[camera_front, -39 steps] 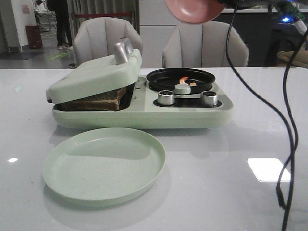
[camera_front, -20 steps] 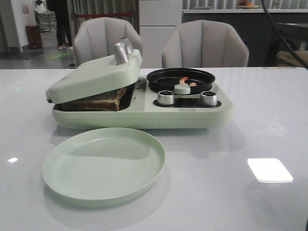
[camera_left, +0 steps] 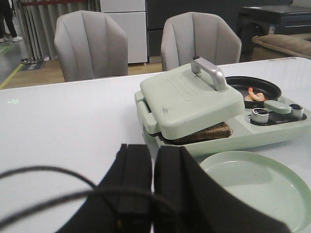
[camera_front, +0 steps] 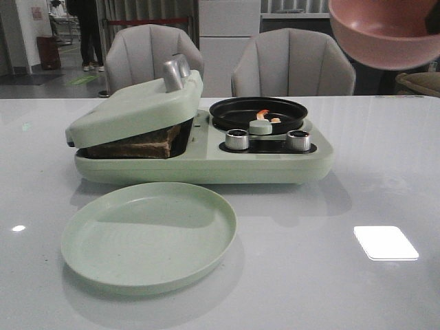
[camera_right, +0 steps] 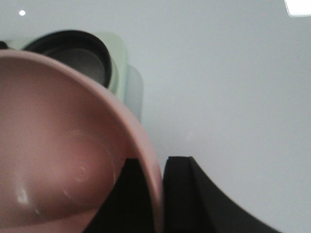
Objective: Make breakfast with bread and shrimp
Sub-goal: 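Carry the pink bowl back and lower it onto the table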
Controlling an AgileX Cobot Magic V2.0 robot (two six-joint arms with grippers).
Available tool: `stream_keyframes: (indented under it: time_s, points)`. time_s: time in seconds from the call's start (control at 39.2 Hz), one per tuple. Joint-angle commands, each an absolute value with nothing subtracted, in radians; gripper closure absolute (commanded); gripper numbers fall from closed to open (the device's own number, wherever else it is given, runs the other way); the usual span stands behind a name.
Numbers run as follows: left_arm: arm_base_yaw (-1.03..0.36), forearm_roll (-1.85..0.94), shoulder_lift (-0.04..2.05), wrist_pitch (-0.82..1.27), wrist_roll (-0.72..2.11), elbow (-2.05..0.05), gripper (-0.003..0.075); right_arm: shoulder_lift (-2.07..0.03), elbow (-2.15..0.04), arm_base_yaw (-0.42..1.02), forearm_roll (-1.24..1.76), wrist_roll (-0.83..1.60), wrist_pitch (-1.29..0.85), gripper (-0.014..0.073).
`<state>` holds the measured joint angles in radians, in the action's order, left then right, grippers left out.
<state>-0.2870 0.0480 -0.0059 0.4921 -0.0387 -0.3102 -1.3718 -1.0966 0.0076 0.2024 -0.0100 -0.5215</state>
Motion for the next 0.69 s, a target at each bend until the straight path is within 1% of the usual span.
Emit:
stream_keyframes:
  time_s: [0.0, 0.18, 0.31, 0.66]
  points:
    - [-0.294, 0.041, -0.011, 0.411, -0.049, -0.333, 0.0608, -1.339, -1.062, -0.045, 0.213, 0.0, -0.448, 0.0474]
    - [-0.294, 0.041, -0.011, 0.411, -0.049, -0.333, 0.0608, -1.394, -1.008, -0.122, 0.215, 0.0, -0.473, 0.0474]
    - [-0.294, 0.041, -0.011, 0.411, -0.049, -0.333, 0.0608, -1.457, -1.004, -0.149, 0.216, 0.0, -0.511, 0.0474]
    - [-0.294, 0.041, -0.011, 0.411, -0.049, -0.333, 0.0608, -1.643, -1.007, -0.155, 0.246, 0.013, -0.496, 0.0474]
